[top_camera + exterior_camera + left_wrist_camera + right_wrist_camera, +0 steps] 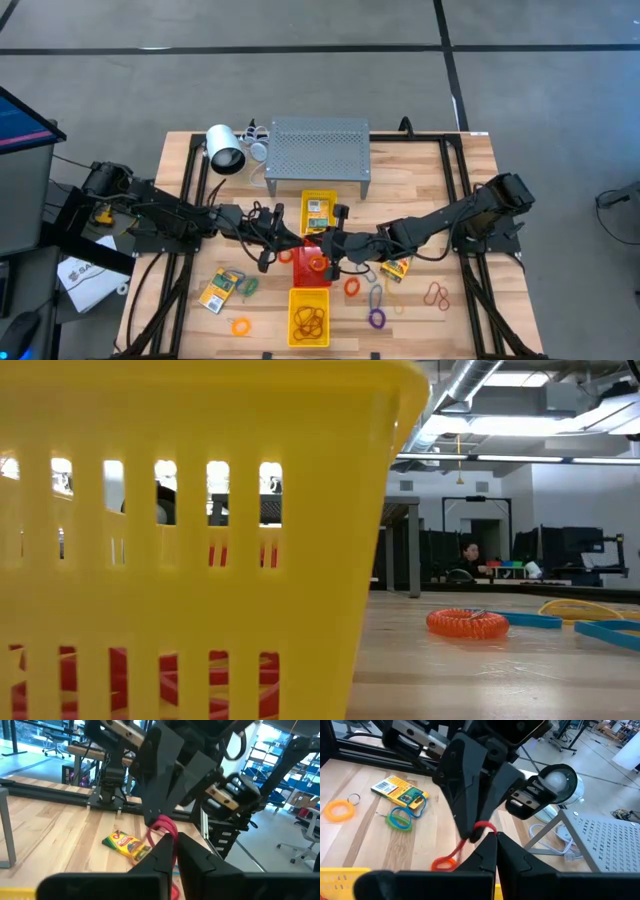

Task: Pick & Place Office Desk Supplies
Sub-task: Put the red rubber band into the bottom yellow bin

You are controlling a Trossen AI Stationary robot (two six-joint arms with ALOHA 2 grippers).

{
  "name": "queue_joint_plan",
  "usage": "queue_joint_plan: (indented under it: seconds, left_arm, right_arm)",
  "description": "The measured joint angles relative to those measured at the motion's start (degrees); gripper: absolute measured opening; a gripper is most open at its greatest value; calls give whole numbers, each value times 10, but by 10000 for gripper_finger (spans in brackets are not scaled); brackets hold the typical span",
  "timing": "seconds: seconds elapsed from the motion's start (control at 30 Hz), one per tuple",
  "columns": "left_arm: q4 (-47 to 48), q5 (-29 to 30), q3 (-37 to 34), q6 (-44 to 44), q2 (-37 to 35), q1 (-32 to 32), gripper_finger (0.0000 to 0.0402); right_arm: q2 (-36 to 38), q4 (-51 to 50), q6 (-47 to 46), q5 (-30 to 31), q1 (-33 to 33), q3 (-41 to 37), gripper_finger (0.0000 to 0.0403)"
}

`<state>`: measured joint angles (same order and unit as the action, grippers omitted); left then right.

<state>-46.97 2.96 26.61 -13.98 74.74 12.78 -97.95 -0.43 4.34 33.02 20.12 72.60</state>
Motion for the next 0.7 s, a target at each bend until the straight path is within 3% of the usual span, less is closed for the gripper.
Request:
queue_joint_plan:
  seconds: [0.23, 0.37, 0.7]
  left_arm:
    - [11, 0, 0, 0, 0, 0, 7]
    - [11, 0, 0, 0, 0, 0, 3]
    - [11, 0, 0, 17, 0, 0, 4]
  right_arm:
    - [0, 2, 2, -1, 1, 0, 4]
    - [0, 6, 2, -33, 1, 0, 23]
    - [5, 28, -3, -47, 1, 0, 147]
